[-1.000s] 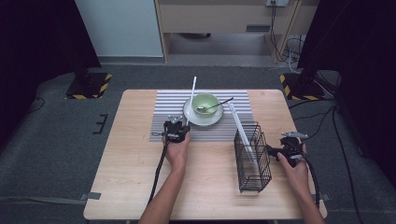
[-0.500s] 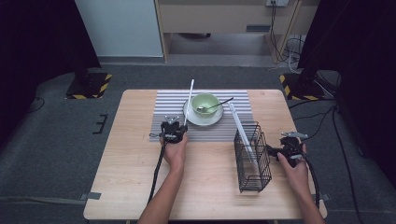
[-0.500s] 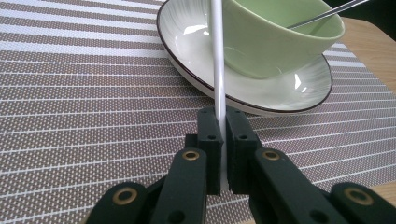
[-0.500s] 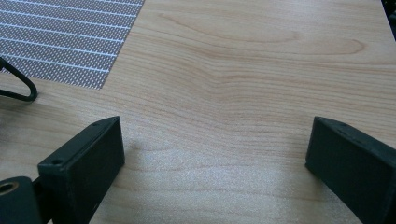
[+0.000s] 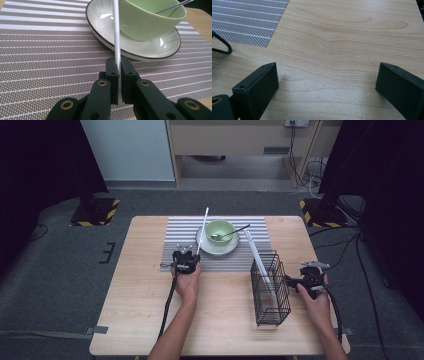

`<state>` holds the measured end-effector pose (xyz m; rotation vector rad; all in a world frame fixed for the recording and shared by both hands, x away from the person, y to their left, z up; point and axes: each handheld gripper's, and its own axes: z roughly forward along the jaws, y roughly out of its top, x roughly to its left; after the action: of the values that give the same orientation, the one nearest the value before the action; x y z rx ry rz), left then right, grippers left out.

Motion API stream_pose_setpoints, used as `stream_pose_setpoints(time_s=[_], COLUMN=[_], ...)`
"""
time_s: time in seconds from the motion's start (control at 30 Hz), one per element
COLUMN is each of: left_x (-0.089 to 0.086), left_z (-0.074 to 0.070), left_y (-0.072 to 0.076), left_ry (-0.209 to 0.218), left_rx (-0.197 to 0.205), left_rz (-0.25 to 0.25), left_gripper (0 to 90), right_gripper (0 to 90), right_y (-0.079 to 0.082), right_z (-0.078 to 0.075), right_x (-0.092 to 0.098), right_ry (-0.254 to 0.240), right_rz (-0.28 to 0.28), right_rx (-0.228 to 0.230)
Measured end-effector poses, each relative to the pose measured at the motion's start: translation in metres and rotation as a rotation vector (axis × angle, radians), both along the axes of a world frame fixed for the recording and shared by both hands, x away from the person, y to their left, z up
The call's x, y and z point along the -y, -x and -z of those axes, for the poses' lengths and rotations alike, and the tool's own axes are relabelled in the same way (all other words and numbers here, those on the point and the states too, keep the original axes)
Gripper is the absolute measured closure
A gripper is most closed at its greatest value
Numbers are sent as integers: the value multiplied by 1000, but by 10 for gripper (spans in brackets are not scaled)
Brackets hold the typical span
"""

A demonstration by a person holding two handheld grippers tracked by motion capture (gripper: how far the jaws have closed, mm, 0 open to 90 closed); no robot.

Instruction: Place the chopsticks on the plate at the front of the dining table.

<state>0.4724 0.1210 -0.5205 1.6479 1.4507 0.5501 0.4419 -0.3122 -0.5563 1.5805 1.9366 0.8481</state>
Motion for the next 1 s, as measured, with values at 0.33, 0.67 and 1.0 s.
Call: stream_pose_setpoints(time_s=[0.33,0.67,1.0], left_x=[-4,-4,-2], left_z=[2,5,7], left_y=[0,0,1], left_ry=[-28,-20,-37], left_rx=[-2,-14,-19], left_rz=[-27,-23,-22], left_gripper=[859,859,859], right_gripper=[45,45,45], right_y=[0,0,0], right_z=[0,0,0], right_x=[0,0,0], right_ry=[0,0,0], right_rz=[0,1,2], right_rx=[0,0,-1])
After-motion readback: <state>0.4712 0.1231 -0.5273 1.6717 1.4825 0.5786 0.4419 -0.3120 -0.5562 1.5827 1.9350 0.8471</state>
